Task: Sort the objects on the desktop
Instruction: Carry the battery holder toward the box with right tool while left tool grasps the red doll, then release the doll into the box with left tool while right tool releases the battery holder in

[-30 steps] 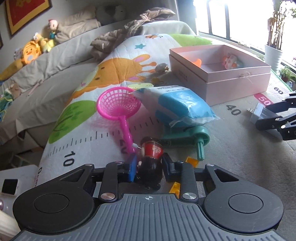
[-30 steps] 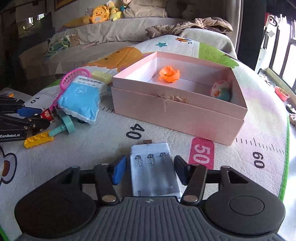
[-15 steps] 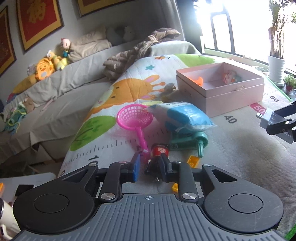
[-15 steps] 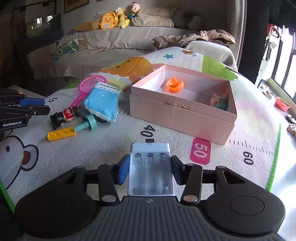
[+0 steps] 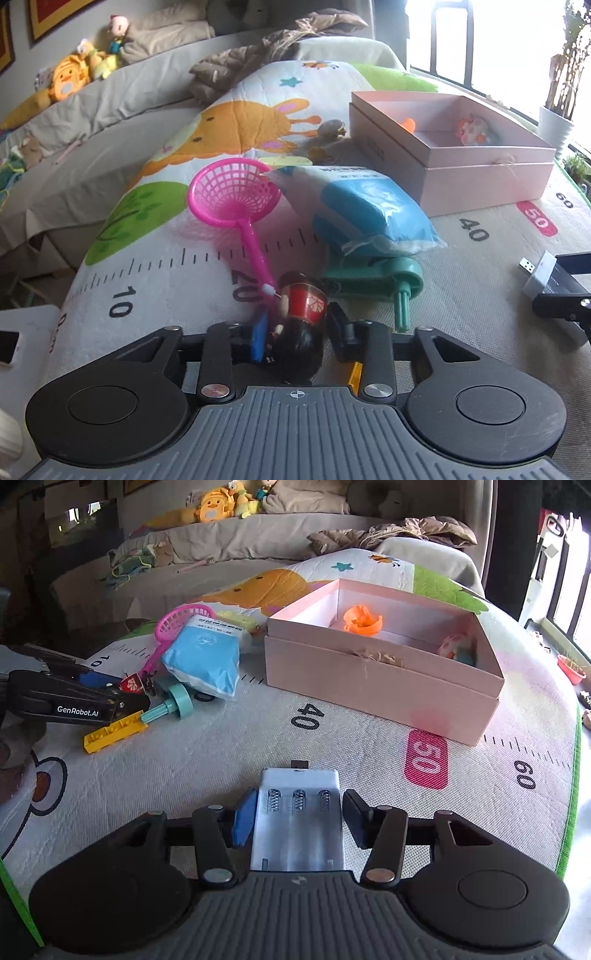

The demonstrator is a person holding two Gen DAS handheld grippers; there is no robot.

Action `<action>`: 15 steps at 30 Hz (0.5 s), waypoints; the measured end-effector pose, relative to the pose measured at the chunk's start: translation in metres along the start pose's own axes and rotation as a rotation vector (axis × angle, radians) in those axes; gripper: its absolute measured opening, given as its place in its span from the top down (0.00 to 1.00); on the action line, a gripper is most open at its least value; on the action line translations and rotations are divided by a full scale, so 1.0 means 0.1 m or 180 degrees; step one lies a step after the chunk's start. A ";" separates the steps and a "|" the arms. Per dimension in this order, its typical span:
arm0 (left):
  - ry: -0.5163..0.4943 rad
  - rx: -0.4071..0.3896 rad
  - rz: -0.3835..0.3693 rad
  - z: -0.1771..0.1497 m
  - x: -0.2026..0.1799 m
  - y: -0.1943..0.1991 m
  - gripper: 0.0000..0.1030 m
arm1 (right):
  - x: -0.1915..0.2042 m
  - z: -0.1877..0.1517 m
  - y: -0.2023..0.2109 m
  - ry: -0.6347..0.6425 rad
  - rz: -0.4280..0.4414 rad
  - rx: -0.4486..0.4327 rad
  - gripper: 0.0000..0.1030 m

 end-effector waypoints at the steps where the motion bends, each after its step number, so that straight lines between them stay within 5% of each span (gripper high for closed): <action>1: -0.0044 -0.0012 0.0047 -0.01 -0.02 0.03 0.69 | -0.01 0.00 0.00 -0.0007 0.0006 0.0008 0.50; 9: -0.0394 -0.0394 0.0241 -0.16 -0.11 0.58 0.69 | 0.02 -0.08 0.20 0.0033 0.0066 -0.0013 0.54; 15: -0.0356 -0.0637 0.0016 0.27 -0.14 0.85 0.69 | -0.10 0.20 0.61 -0.0044 0.0135 -0.0327 0.54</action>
Point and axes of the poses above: each gripper's, at about its wrist camera, not at the fingertips, and y roughly against the way its jaws point, x to its left, z to its top, the point moved 2 cm from there along -y, roughly the way its jaws point, and after that the axes turned 6 degrees about -y, right-handed, at the moved point
